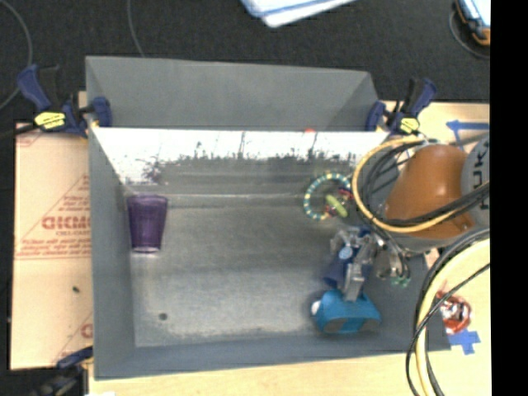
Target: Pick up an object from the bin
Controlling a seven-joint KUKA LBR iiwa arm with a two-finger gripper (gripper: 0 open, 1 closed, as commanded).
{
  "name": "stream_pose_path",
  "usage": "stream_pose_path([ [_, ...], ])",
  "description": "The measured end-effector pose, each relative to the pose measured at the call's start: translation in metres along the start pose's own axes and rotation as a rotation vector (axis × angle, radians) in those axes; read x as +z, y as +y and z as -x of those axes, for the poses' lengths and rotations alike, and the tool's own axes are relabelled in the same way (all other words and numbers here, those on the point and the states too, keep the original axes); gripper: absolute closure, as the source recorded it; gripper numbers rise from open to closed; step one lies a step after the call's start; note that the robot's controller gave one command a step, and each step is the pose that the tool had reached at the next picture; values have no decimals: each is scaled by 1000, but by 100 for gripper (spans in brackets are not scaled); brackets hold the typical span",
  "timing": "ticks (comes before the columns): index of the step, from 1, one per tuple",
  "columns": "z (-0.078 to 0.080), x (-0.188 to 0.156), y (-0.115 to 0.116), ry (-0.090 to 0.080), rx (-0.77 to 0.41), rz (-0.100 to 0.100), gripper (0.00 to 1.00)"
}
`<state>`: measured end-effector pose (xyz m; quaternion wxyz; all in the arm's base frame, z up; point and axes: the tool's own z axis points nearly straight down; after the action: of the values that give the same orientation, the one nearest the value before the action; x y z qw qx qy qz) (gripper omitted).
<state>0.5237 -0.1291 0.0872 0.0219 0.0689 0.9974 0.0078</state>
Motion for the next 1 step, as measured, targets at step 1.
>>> stream_pose_path([
  [1,5,5,2,-6,-3,8,100],
])
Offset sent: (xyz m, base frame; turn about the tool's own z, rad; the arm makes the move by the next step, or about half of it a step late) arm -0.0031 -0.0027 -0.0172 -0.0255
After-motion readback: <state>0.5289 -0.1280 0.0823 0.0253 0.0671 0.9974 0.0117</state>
